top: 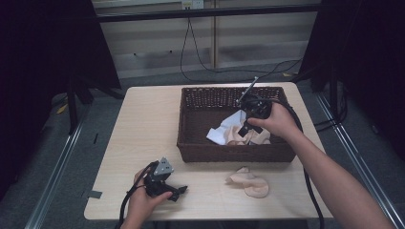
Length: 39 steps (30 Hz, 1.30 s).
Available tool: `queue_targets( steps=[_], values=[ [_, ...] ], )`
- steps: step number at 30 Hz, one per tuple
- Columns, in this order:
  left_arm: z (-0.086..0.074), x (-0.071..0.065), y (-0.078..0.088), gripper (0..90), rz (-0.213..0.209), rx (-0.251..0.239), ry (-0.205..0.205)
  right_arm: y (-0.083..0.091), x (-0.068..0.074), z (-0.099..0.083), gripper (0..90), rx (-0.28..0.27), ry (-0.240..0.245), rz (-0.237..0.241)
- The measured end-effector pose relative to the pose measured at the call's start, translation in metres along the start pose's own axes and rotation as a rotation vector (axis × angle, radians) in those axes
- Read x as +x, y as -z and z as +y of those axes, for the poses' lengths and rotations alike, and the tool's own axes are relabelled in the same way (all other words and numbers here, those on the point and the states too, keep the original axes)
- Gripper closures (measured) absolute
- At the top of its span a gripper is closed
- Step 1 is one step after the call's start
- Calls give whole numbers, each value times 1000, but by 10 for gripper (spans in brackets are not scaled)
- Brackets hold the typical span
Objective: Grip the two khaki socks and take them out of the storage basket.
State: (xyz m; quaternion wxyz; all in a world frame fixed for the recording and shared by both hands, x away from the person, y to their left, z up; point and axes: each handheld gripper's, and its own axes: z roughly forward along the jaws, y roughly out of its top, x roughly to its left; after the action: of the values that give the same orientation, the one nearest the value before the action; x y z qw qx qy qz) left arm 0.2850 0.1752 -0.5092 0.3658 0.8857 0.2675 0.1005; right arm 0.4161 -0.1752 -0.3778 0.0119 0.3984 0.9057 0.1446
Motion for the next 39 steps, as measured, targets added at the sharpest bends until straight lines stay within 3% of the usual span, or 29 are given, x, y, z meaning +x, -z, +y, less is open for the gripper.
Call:
queue_targets(
  steps=[17, 20, 27, 31, 34, 36, 37, 38, 39],
  values=[
    [0, -1, 0, 7, 0, -3, 2, -38, 11, 14, 163, -25, -67, 13],
    [0, -1, 0, 7, -2, -6, 3, -47, 12, 17, 100, -22, -88, 8],
    [0, -1, 0, 8, -2, -2, 9, -58, 16, 20, 91, -12, -96, 3],
    [0, -1, 0, 8, -2, -2, 9, -62, 16, 21, 164, -7, -86, -5],
    [0, -1, 0, 8, -3, -2, 9, -63, 15, 21, 341, 3, -82, -6],
    [0, -1, 0, 8, -2, -2, 9, -63, 14, 20, 531, 4, -81, -7],
    [-1, -1, 0, 8, -2, -3, 10, -62, 13, 19, 607, 9, -90, 17],
    [-1, -1, 0, 8, -2, -2, 9, -60, 12, 17, 748, 3, -92, 37],
    [-1, -1, 0, 8, -2, -2, 9, -60, 12, 17, 748, 3, -92, 37]
  ],
)
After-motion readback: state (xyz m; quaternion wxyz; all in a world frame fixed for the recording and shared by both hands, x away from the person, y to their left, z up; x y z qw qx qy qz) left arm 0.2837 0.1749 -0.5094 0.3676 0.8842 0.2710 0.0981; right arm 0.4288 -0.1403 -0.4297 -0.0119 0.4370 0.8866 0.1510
